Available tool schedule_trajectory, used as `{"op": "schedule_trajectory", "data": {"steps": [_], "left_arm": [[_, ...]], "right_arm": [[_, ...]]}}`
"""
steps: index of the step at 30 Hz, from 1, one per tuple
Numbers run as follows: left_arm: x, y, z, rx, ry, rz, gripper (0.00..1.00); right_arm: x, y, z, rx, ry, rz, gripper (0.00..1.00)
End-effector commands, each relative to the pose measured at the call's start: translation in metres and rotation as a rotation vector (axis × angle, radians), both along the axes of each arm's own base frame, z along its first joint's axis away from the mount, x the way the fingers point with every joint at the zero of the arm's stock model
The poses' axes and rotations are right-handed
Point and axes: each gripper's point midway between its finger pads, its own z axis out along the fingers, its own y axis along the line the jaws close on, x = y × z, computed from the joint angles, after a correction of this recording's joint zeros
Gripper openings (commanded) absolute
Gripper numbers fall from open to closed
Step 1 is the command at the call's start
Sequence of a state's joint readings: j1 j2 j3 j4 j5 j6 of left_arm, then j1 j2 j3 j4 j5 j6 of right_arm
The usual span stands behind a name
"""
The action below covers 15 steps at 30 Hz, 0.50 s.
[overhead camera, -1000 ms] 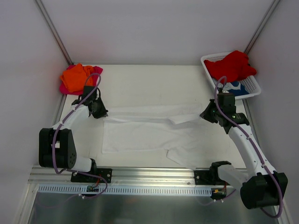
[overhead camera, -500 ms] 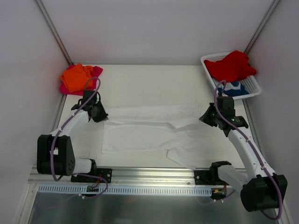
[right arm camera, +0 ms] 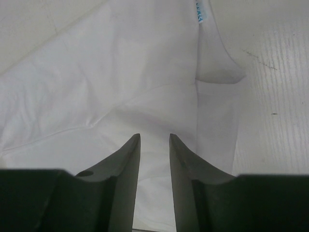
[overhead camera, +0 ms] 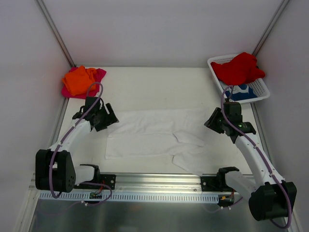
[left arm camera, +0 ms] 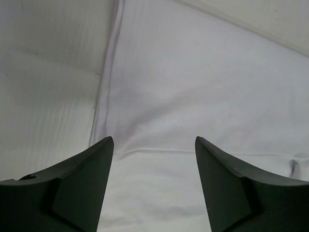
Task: Fold and stack the t-shirts
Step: Fold the flattened tshirt in 1/3 of the way
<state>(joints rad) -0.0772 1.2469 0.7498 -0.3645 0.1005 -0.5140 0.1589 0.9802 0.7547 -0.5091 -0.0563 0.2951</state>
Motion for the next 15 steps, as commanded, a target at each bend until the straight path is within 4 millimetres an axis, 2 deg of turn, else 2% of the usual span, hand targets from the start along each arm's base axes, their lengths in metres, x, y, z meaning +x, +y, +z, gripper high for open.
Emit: {"op": "schedule_trajectory", "data": {"steps": [1, 6, 10, 14, 15], "left_arm": [[-0.008, -0.004, 0.008, -0.013, -0.019, -0.009, 0.74], [-0.012, -0.006, 0.016, -0.030, -0.040, -0.009, 0.74], [-0.024, -0.012, 0.013, -0.060, -0.027, -0.012, 0.74], [-0.040, -0.015, 0.005, -0.072, -0.008, -0.015, 0.73], [-0.046, -0.014, -0.002, -0.072, 0.011, -0.011, 0.73]], "right_arm": [[0.001, 0.000, 0.009, 0.000, -0.030, -0.008, 0.34], [-0.001, 0.000, 0.014, -0.009, -0.046, -0.006, 0.34], [-0.011, 0.003, 0.010, -0.006, -0.042, 0.000, 0.34], [-0.026, 0.005, -0.005, -0.028, -0.005, 0.028, 0.34], [-0.033, -0.003, -0.014, -0.082, 0.019, 0.017, 0.34]]}}
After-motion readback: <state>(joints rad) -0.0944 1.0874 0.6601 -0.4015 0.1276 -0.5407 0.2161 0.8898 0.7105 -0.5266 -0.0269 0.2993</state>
